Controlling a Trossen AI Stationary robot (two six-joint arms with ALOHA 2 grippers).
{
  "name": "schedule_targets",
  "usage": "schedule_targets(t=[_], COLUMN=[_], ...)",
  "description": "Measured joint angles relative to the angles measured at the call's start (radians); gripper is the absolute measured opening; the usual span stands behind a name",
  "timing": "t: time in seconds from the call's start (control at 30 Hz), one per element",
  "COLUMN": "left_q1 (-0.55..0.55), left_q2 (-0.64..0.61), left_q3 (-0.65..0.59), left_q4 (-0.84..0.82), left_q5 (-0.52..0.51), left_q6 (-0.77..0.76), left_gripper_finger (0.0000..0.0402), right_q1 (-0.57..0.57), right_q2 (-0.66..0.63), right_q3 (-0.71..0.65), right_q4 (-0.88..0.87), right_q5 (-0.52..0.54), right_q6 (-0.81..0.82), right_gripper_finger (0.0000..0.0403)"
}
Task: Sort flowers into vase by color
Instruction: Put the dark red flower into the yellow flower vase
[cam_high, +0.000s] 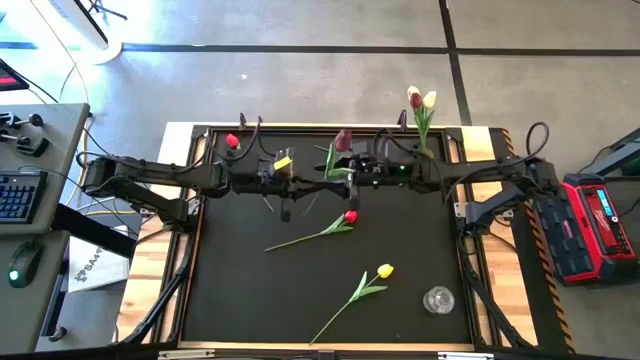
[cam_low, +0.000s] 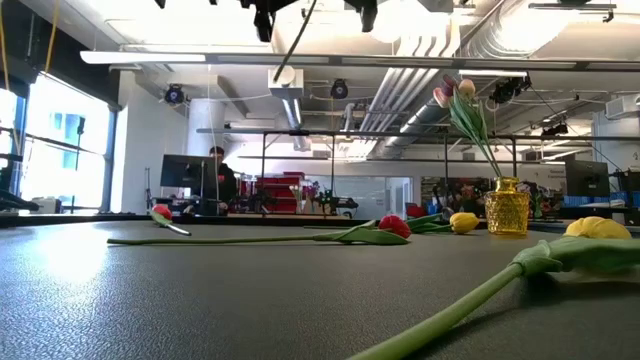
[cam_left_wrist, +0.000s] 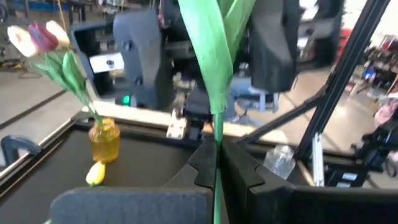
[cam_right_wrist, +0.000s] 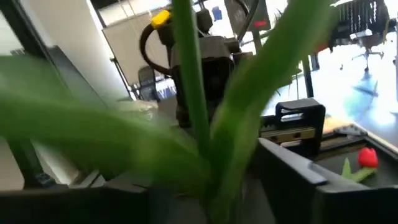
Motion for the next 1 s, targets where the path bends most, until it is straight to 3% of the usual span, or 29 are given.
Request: schedule_targets(t=[0.2,0.27,0.47,0.67,0.83,1.0], left_q1=[0.000,0.001,0.001,0.021,0.056,0.072], left_q2=[0.000,0.000,0.001,-0.001,-0.001,-0.001], left_q3=[0.000,0.000,-0.002,-0.001,-0.001,-0.001], left_q4=[-0.051,-0.063,-0.076,-0.155,-0.299,-0.365], left_q5=[-0.005,-0.006,-0.076,-0.112,-0.146,-0.139], left_q6=[0.008,0.008,-0.023,-0.081,-0.144,-0.167], left_gripper_finger=[0.0000,0.0000,0.0017,0.0079,0.0133,0.0155], right_q1=[-0.001,-0.001,-0.001,-0.008,-0.032,-0.069], right_q2=[0.004,0.004,0.003,-0.012,-0.096,-0.230], right_q3=[0.023,0.023,0.023,0.022,0.021,0.021], right_q4=[-0.054,-0.068,-0.129,-0.237,-0.417,-0.655], right_q5=[0.001,0.002,0.077,0.180,0.336,0.541], right_q6=[-0.005,-0.016,-0.011,-0.023,-0.049,-0.064], right_gripper_finger=[0.0042,0.0013,0.0004,0.0002,0.0001,0.0001])
